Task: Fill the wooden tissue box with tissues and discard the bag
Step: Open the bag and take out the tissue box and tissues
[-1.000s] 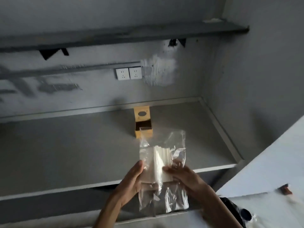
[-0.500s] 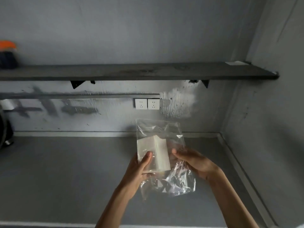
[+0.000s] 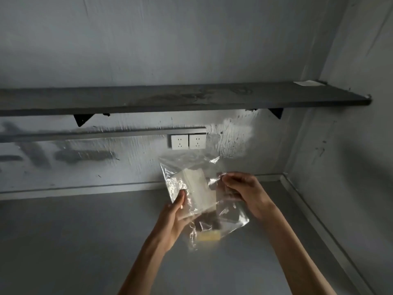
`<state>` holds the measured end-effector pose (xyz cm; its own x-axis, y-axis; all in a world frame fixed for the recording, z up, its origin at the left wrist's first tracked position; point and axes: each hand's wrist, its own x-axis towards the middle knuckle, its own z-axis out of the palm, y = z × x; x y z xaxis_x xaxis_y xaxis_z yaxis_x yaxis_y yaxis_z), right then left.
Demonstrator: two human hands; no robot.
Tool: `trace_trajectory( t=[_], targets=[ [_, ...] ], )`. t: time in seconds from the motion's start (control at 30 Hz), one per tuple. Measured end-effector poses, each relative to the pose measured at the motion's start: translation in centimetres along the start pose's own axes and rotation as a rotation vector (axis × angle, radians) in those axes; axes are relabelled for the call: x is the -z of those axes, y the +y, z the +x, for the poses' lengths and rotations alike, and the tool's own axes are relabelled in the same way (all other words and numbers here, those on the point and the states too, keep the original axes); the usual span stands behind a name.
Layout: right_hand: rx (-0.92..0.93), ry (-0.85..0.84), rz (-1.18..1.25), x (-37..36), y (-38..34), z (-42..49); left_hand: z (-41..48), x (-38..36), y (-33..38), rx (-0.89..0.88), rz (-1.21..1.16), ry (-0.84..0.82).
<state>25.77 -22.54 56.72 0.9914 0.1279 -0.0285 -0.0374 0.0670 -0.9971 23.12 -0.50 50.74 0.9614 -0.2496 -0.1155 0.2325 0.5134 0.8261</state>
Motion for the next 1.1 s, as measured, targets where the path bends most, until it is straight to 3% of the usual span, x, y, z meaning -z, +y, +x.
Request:
trace_trajectory(
  t=[0.1, 0.2, 0.27, 0.33, 0.53, 0.67, 0.83, 0.93, 1.1],
  targets=[
    [0.096, 0.006, -0.218, -1.2, -2.1, 2.5, 2.1, 0.7, -0.5, 0.046, -0.047, 0.196],
    [0.300, -0.019, -0.875, -2.0, -3.3, 5.1, 2.9, -0.3, -1.1, -0.001, 0.131, 0.475],
    [0.355, 0.006, -1.149, -2.6, -3.4, 5.9, 2.7, -2.1, -1.5, -0.046, 0.188, 0.402],
    [0.339, 0.011, -1.221, -3.0, -2.7, 5.4, 2.7, -4.1, -2.3, -0.032, 0.184, 0.282],
    [0.207, 0.054, -1.240, -2.3, 4.8, 1.3, 3.8, -6.3, -6.4, 0.066, 0.157, 0.249],
    [0.100, -0.053, -1.170, 0.2, 10.2, 0.1, 3.1, -5.2, -11.0, 0.207, 0.084, 0.265],
    [-0.183, -0.234, -0.909, 4.0, 16.8, -2.4, 1.8, -3.4, -17.8, 0.364, 0.258, 0.426],
    [-0.305, -0.167, -0.710, 5.4, 21.1, -4.5, 1.0, -3.3, -20.7, 0.414, 0.302, 0.481],
    [-0.296, -0.066, -0.500, 6.3, 25.0, -7.3, 0.8, -4.5, -22.9, 0.469, 0.374, 0.522]
  ],
)
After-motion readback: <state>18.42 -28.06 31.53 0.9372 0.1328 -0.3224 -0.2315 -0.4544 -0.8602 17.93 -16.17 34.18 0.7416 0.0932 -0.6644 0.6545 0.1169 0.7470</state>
